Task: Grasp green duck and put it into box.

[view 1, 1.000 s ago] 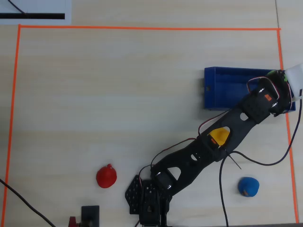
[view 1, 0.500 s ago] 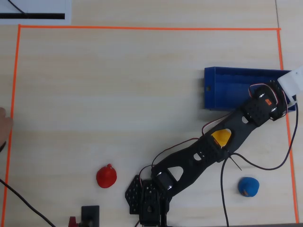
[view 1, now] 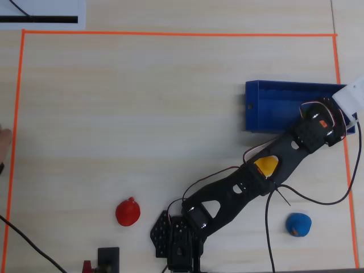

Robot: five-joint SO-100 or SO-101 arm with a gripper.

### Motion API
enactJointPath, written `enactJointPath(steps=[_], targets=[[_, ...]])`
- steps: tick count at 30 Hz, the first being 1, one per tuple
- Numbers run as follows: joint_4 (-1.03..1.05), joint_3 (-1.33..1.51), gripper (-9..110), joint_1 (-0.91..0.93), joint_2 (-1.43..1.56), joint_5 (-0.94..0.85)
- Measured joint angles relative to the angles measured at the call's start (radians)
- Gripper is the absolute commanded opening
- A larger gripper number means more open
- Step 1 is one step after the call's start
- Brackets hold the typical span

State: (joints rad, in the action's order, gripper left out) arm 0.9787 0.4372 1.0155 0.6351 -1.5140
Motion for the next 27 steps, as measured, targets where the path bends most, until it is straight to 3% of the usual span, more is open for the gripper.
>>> enactJointPath(steps=[4, 7, 13, 20, 27], targets=[[0.0, 0.0, 16, 0.0, 0.0, 0.0], [0.0, 0.0, 0, -0.009, 0.026, -0.006], [-0.011, 0.104, 0, -0.094, 0.321, -0.064], [0.014, 0.549, 0, -0.316, 0.854, -0.048], [0.026, 1.175, 0, -0.578, 1.442, 0.032]])
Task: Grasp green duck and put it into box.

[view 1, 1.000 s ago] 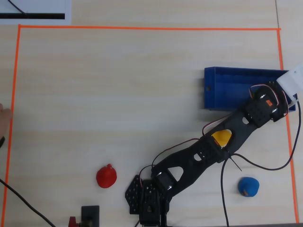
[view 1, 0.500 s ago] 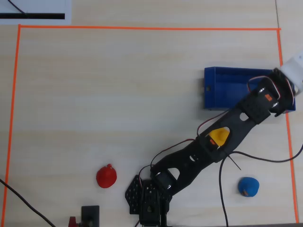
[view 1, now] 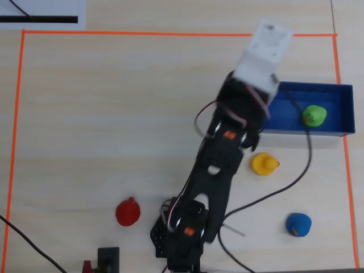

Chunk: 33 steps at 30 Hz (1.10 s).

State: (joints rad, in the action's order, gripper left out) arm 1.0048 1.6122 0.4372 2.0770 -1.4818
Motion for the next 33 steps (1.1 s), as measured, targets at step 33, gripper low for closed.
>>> enactJointPath(steps=[33], targets=[[0.055, 1.479, 0, -0.426, 1.17, 0.011]])
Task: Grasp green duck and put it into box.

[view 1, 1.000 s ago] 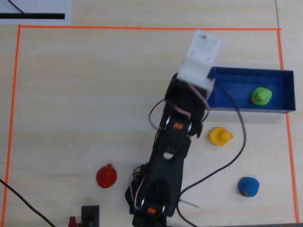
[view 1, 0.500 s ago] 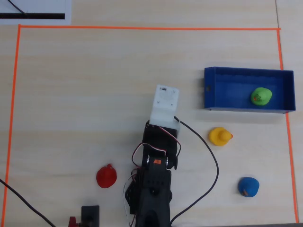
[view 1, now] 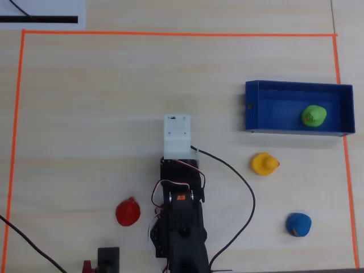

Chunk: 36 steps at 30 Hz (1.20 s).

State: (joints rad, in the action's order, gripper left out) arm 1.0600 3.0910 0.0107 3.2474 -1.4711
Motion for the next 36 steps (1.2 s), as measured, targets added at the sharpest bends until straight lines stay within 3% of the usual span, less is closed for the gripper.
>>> enactJointPath(steps=[21, 36], targets=[[0.241, 0.021, 0, 0.002, 0.063, -0.002], [0.256, 0.021, 7, -0.025, 0.075, 0.002]])
